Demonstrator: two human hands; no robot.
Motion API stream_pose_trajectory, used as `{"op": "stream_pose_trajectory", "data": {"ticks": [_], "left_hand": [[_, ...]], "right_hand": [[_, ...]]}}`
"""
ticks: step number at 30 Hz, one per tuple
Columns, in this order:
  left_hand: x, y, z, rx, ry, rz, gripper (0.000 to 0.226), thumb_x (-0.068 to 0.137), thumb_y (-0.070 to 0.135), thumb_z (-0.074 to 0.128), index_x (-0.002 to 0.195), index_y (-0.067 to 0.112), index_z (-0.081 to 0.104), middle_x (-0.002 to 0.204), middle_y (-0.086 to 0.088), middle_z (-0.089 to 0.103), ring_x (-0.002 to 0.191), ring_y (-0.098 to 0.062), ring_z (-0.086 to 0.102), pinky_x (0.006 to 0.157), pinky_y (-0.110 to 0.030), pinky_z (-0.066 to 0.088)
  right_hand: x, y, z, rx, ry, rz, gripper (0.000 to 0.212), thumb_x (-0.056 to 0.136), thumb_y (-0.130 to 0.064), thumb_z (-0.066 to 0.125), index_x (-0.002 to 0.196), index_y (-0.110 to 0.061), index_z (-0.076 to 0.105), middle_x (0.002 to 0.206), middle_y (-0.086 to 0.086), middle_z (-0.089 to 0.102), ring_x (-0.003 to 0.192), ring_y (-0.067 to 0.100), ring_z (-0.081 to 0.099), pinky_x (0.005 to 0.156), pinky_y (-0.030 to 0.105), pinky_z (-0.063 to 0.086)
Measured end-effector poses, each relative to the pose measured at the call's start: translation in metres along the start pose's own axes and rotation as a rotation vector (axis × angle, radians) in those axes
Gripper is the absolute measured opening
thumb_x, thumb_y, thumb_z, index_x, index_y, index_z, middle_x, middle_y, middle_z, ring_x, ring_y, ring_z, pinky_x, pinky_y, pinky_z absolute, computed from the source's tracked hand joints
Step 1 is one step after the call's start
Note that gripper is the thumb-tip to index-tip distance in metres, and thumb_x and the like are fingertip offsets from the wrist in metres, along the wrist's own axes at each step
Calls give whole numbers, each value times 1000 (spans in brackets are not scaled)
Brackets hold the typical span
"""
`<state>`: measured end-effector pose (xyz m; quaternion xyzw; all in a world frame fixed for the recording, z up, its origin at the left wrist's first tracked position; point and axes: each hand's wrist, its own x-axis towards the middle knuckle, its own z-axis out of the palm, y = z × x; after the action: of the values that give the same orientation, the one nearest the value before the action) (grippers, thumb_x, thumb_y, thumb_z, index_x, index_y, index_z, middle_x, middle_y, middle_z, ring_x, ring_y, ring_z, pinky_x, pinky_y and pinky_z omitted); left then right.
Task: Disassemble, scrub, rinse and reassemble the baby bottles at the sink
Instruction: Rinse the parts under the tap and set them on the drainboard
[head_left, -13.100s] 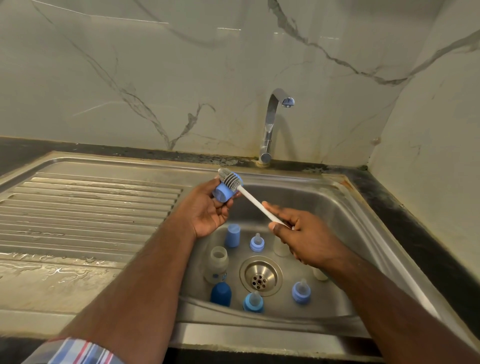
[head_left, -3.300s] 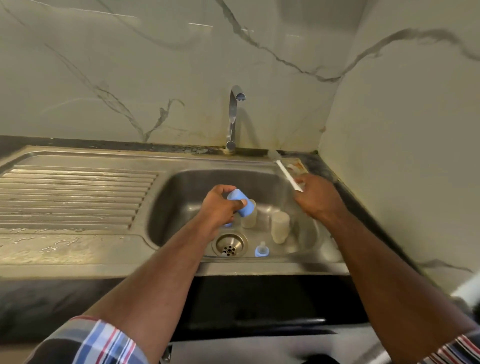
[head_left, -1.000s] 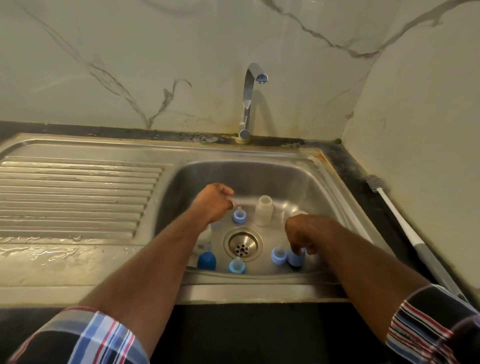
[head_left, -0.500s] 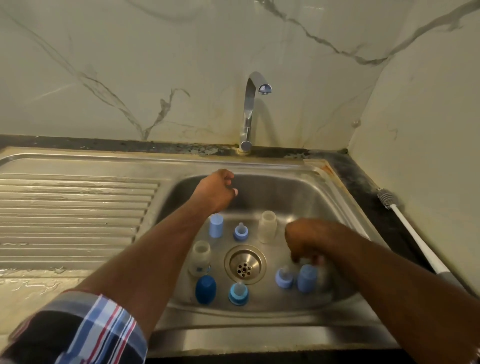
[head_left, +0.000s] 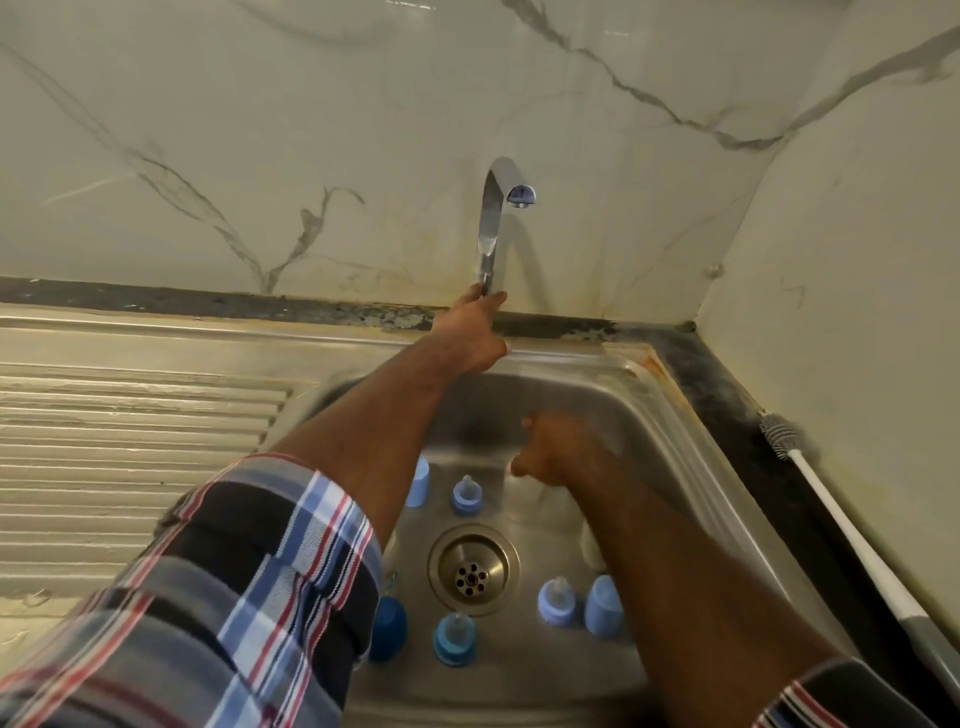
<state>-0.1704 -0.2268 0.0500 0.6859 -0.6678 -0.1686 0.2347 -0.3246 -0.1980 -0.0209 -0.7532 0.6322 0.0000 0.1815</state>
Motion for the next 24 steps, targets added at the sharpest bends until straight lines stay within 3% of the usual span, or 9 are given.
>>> {"op": "stream_pose_trajectory", "data": {"ticks": [3,5,13,21,24], "left_hand": [[0,0,-3,-21,33,0,62,93,16,66,150,13,42,149,-8,51,134,-30,50,112,-45,43],[-1,-2,-5,-43,53,-8,59,94,15,66,149,13,45,142,-8,58,128,-30,55,109,-43,46],[-6,-3,-6,-184,89,-66,59,97,17,66,152,17,44,145,-5,56,130,-27,54,107,-35,43],[-9,2,-11,-301,40,-98,64,98,14,65,155,17,38,151,-5,51,134,-26,50,101,-29,39],[-13,5,-12,-316,26,-101,58,98,17,66,152,14,43,147,-8,53,122,-24,53,91,-28,37]], "right_hand": [[3,2,11,-33,-104,6,65,86,-32,77,142,-13,50,139,12,56,126,27,54,106,40,45],[7,3,18,-69,-135,-5,64,84,-29,79,139,-9,52,138,13,57,126,29,55,105,40,47],[9,7,32,-110,-65,-15,37,90,-21,70,124,-9,61,128,12,63,118,28,60,98,37,51],[4,-11,7,63,30,-9,41,83,-30,77,119,-14,64,118,7,66,109,24,62,95,37,51],[0,-22,-1,179,117,-27,48,81,-33,80,122,-18,61,121,4,65,113,23,61,97,37,50]]}}
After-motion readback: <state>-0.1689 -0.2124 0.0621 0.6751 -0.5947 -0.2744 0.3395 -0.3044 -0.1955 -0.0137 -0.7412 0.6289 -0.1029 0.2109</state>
